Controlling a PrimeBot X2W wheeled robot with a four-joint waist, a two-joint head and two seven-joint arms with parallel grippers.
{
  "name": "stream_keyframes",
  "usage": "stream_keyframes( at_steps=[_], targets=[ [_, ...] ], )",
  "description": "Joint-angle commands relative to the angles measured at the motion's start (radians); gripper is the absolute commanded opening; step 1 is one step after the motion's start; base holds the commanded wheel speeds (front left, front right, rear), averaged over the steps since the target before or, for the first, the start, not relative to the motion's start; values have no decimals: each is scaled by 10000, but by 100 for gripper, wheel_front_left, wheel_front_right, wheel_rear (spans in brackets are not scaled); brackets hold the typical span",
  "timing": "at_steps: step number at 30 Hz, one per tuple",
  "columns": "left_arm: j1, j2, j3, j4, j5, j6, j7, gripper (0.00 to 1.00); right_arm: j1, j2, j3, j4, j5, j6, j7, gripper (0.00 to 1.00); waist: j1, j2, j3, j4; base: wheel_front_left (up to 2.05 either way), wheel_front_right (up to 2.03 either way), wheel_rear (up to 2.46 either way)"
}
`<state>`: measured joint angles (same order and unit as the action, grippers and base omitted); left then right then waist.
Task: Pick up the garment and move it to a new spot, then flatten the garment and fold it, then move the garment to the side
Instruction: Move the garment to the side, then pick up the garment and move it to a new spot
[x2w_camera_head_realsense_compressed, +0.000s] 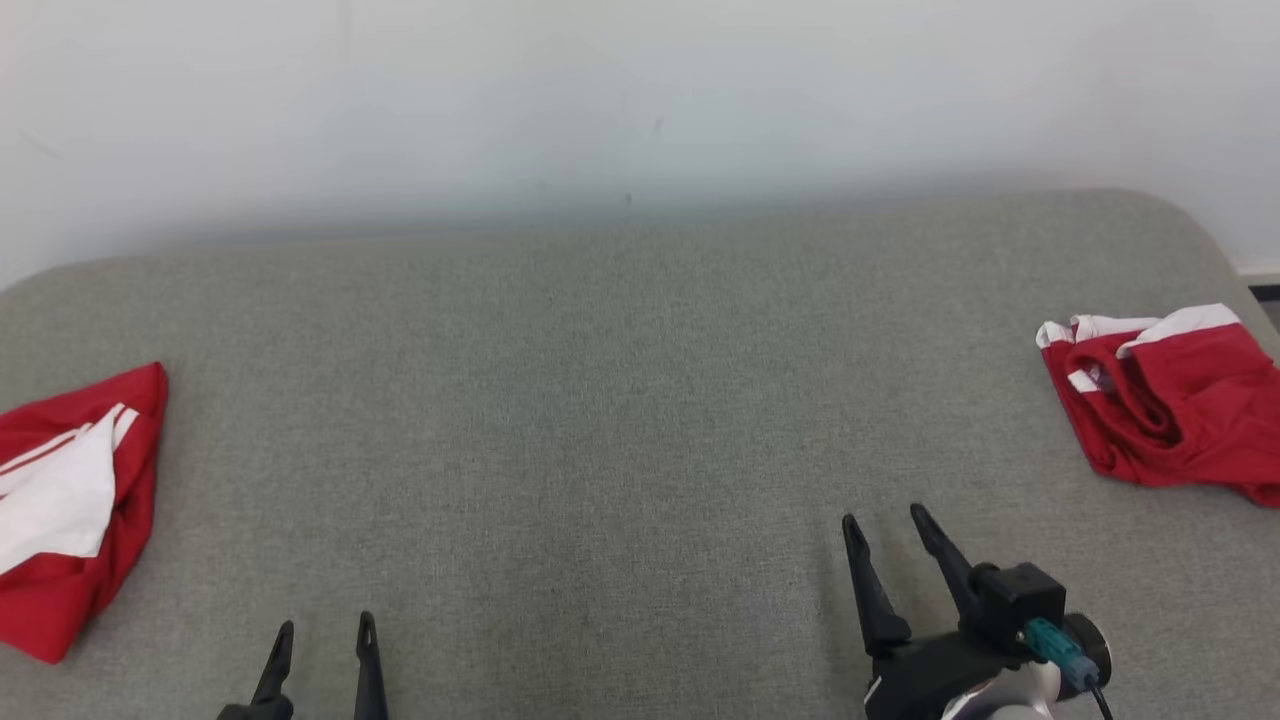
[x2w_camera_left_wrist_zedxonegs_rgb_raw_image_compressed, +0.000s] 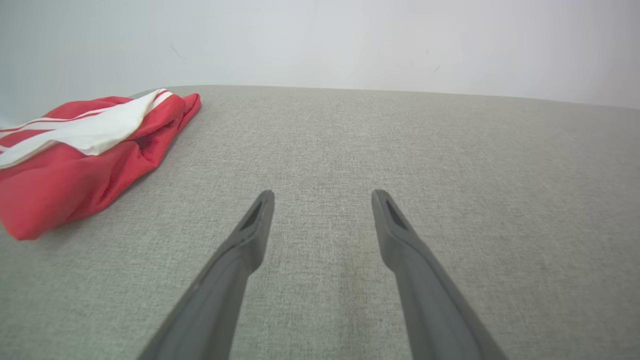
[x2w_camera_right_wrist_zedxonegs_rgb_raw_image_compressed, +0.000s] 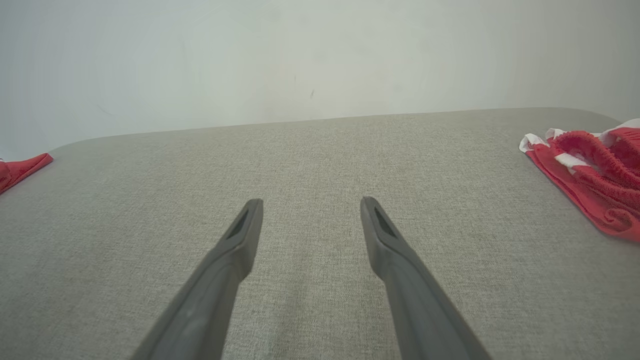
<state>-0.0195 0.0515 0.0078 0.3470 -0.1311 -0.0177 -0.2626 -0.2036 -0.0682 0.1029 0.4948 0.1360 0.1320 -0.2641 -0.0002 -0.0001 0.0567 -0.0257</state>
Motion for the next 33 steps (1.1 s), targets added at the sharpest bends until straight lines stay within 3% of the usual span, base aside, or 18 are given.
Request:
stream_keyframes(
  at_steps=[1,16,33],
  targets=[
    [173,-12,74,2,-65,-12,-33,100,163,42,-100,-95,-20,-27,-1,100,2,1,-294,-11,0,0,0],
    [640,-13,367,-83,34,-65,-33,100,995,171,-726,-791,-145,-27,-1,100,2,1,-760,-34,0,0,0],
    [787,-14,367,-209,2,-105,-33,100,1248,178,-618,-755,-33,-27,1,100,2,1,-837,12,0,0,0]
  ],
)
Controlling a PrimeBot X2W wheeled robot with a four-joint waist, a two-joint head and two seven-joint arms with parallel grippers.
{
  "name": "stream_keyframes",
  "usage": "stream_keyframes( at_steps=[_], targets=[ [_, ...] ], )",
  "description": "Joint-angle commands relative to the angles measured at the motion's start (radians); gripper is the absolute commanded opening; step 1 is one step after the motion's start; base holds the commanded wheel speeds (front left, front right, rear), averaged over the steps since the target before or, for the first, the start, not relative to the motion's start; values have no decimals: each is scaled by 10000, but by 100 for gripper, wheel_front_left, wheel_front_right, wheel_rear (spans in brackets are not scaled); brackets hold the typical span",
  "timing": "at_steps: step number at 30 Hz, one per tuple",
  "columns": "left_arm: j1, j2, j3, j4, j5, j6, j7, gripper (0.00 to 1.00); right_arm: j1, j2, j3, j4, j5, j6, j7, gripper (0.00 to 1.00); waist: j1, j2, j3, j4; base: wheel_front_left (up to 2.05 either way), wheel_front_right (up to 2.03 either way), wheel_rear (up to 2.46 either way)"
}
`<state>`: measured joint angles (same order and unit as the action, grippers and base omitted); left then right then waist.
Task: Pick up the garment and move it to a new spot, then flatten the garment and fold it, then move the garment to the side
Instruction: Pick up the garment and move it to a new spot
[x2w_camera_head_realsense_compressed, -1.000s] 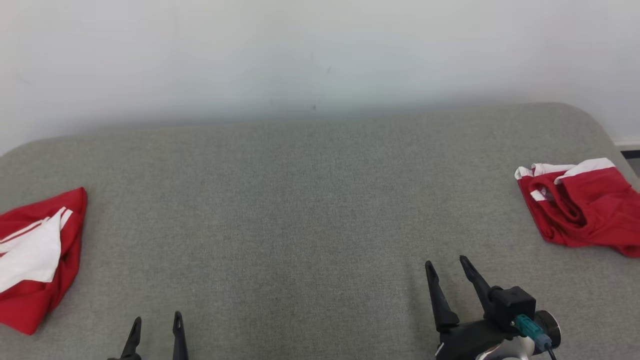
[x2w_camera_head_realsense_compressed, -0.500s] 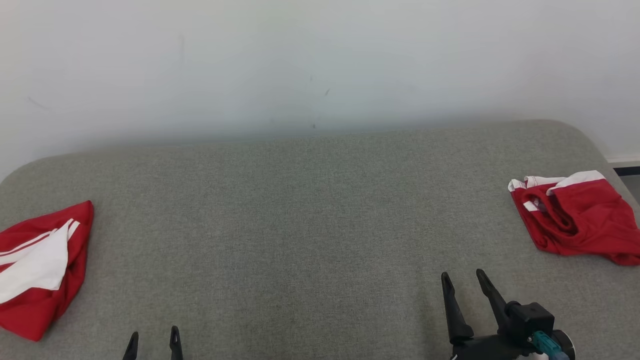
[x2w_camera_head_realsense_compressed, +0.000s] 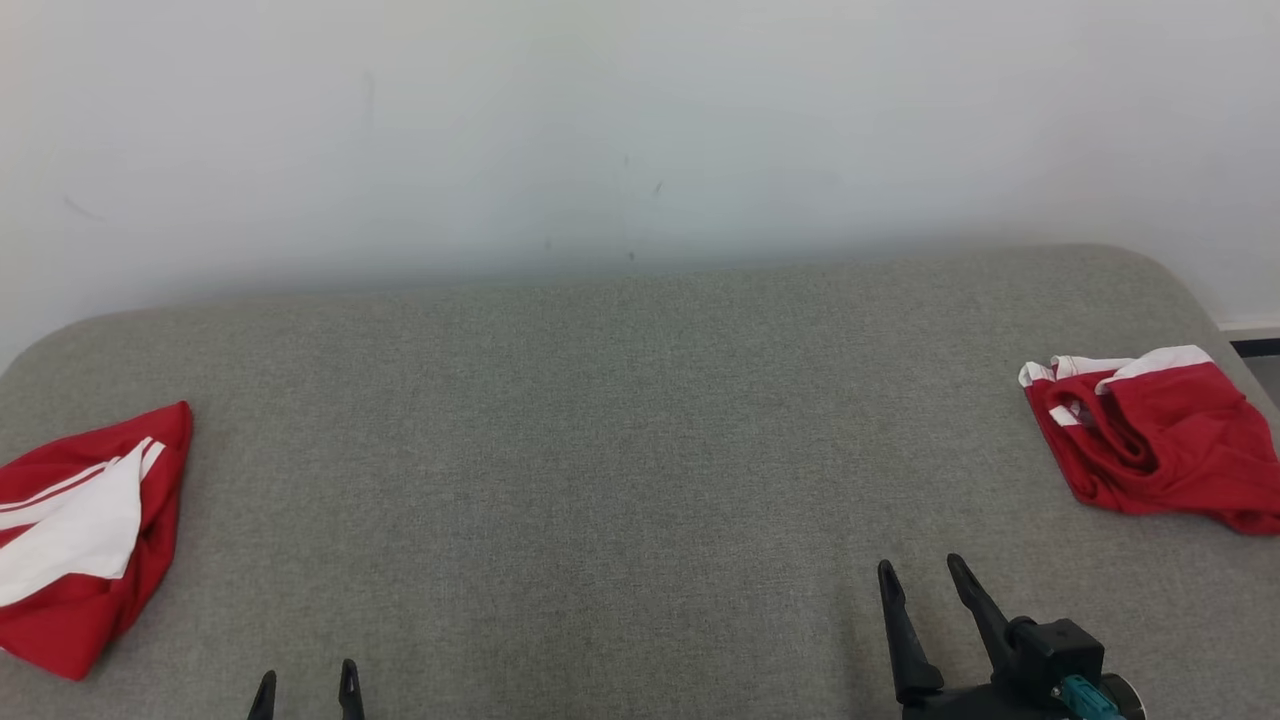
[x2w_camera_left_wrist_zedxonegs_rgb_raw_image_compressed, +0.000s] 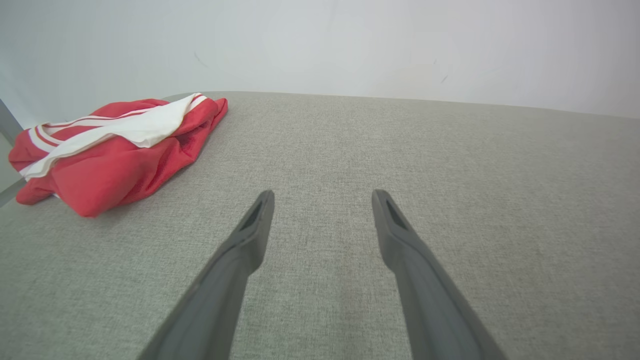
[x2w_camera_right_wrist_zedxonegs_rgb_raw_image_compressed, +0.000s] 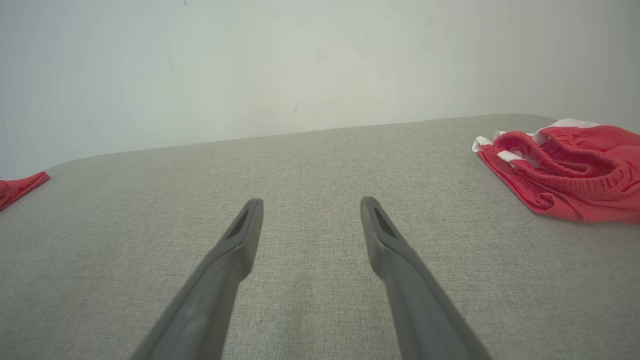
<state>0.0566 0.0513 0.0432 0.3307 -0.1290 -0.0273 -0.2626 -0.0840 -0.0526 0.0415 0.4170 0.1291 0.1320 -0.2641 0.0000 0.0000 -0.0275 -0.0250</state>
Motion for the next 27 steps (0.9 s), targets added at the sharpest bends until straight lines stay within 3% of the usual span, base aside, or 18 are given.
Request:
stream_keyframes(
  at_steps=[1,12,27],
  targets=[
    [29,-12,5,-51,-29,-4,-33,100,51,23,-1,36,45,-27,1,100,0,0,13,12,0,0,0],
    [-106,-11,69,-5,-96,129,-33,100,101,22,225,5,-30,-27,1,100,0,0,197,674,0,0,0],
    [26,-9,658,-86,-23,134,-33,100,-107,21,855,-13,340,-27,1,100,0,0,414,3526,0,0,0]
  ],
)
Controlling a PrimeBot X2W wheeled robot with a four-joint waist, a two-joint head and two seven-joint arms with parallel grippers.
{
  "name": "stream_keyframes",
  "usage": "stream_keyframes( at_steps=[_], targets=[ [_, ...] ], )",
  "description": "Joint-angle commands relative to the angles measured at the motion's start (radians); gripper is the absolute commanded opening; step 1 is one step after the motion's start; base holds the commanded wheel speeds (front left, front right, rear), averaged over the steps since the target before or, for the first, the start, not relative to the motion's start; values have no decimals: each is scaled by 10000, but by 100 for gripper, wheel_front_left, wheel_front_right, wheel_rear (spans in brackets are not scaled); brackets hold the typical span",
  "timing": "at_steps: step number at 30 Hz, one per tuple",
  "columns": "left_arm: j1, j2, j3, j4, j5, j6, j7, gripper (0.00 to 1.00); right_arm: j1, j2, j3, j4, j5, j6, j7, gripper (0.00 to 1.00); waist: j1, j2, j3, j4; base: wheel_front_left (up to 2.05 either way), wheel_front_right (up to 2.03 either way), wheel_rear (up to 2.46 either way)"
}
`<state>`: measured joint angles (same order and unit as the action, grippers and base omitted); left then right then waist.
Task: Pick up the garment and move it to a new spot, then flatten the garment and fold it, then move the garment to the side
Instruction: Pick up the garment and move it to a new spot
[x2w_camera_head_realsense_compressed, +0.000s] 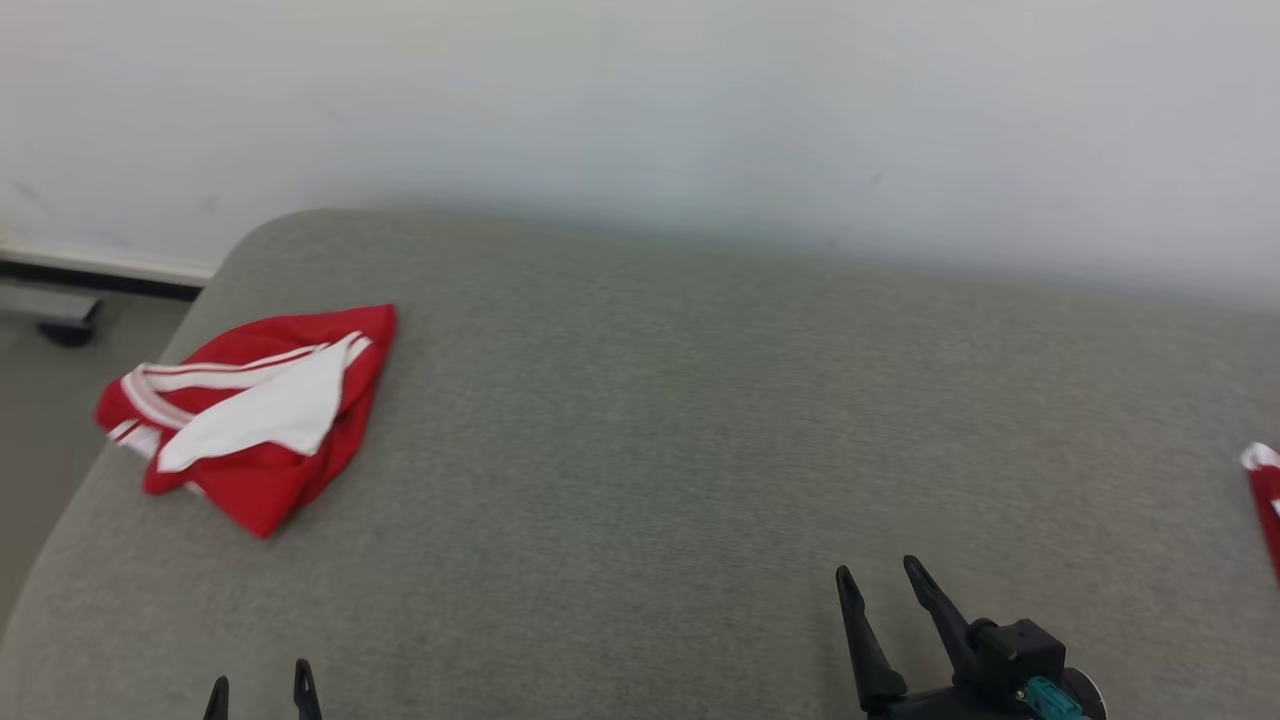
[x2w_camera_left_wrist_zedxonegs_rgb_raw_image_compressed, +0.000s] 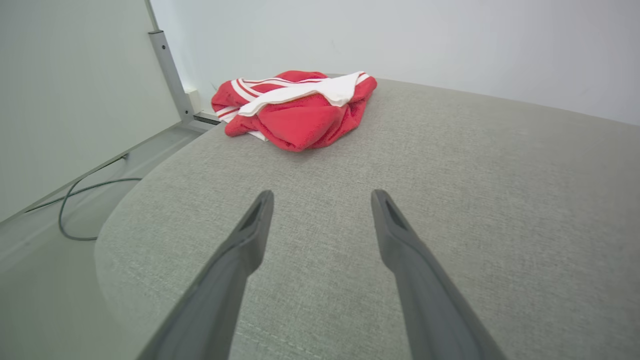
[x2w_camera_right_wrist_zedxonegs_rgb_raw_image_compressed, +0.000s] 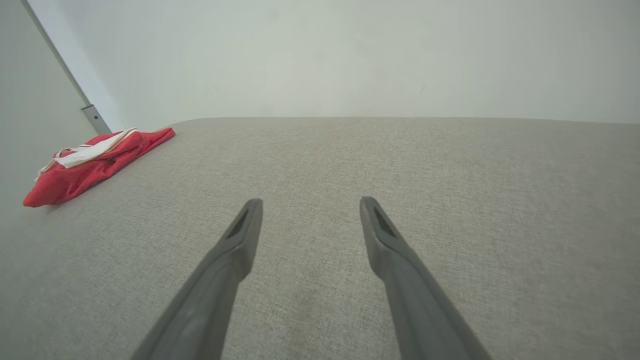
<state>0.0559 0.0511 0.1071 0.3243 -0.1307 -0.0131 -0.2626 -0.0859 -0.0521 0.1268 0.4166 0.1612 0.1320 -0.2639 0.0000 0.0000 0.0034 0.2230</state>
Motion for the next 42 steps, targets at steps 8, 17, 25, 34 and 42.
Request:
stream_keyframes(
  at_steps=[8,17,25,34,42],
  targets=[
    [204,-9,278,-12,-18,-26,-33,100,-104,13,223,-24,-35,-27,-1,100,0,0,56,2359,0,0,0],
    [512,-14,681,-177,-216,66,-33,100,-413,5,791,185,86,-27,-1,100,0,0,137,3033,0,0,0],
    [639,-9,762,-194,-537,107,-33,100,-400,7,862,311,95,-27,-1,100,0,0,35,2977,0,0,0],
    [178,-8,1048,492,-1106,-586,-33,100,-194,6,569,163,-200,-27,-1,100,0,0,186,2260,0,0,0],
    [-893,73,1570,787,-941,-980,-33,100,-435,-132,465,114,-524,-27,-1,100,0,0,833,1427,0,0,0]
  ],
)
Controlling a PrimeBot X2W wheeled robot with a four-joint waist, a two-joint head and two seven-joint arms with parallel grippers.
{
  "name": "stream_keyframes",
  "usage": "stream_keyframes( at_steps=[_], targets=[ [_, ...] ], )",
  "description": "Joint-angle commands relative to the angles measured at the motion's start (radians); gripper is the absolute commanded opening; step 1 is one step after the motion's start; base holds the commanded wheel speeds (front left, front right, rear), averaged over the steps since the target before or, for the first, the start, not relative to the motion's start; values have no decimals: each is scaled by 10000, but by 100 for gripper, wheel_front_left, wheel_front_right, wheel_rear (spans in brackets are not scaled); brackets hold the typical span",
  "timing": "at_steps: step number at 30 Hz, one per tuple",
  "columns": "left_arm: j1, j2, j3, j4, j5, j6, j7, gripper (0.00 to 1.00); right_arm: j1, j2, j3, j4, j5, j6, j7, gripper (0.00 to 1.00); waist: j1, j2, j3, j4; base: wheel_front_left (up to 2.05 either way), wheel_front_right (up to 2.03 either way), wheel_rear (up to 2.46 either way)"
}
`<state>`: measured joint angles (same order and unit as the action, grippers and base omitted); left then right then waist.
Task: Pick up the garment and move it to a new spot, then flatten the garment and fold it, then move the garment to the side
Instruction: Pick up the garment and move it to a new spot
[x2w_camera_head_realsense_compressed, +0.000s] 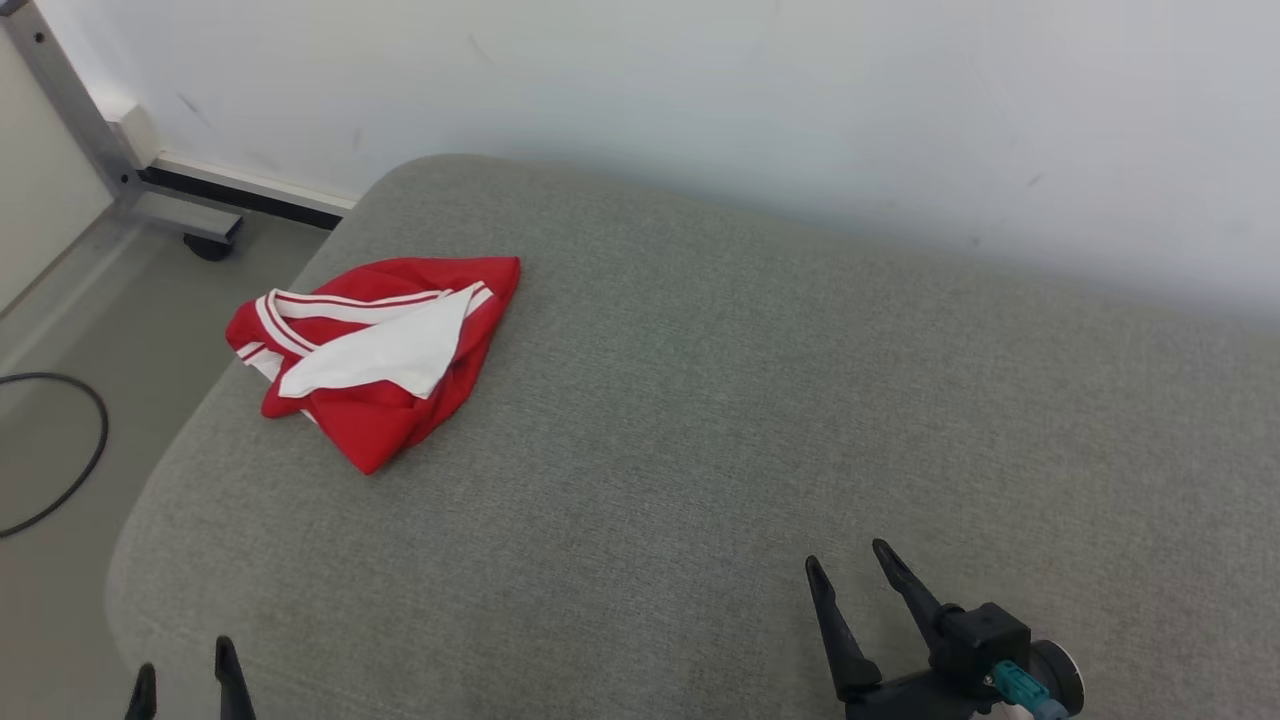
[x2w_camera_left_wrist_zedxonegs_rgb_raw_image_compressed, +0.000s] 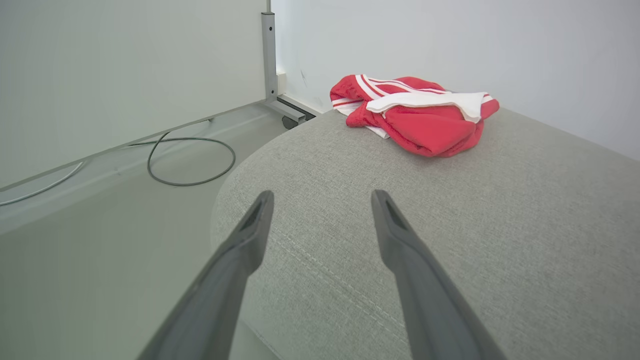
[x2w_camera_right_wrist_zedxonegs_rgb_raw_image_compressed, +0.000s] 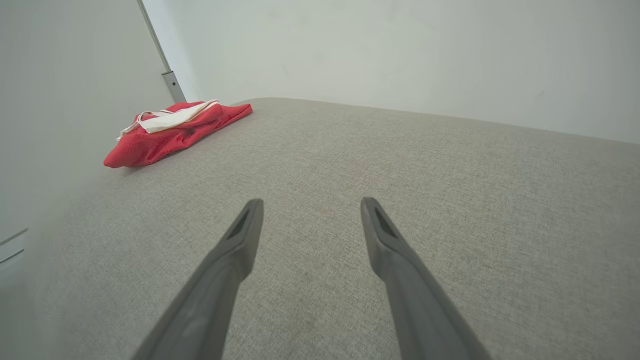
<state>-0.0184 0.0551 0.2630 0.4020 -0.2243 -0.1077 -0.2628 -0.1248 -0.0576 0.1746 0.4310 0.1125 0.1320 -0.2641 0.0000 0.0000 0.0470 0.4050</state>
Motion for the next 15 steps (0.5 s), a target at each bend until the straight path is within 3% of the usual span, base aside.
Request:
stream_keyframes(
  at_steps=[1,8,15],
  targets=[
    [-355,130,-24,131,24,-84,-31,100,-108,-137,-54,-39,-49,-27,1,100,0,0,504,-469,0,0,0],
    [-1837,900,-381,663,-116,-239,-31,100,-335,-409,-111,-194,-64,-27,1,100,0,0,1083,-895,0,0,0],
    [-3444,2162,-1920,1307,-959,-210,-31,100,-608,-645,-51,-313,-61,-28,1,100,0,0,1565,-1335,0,0,0]
  ],
)
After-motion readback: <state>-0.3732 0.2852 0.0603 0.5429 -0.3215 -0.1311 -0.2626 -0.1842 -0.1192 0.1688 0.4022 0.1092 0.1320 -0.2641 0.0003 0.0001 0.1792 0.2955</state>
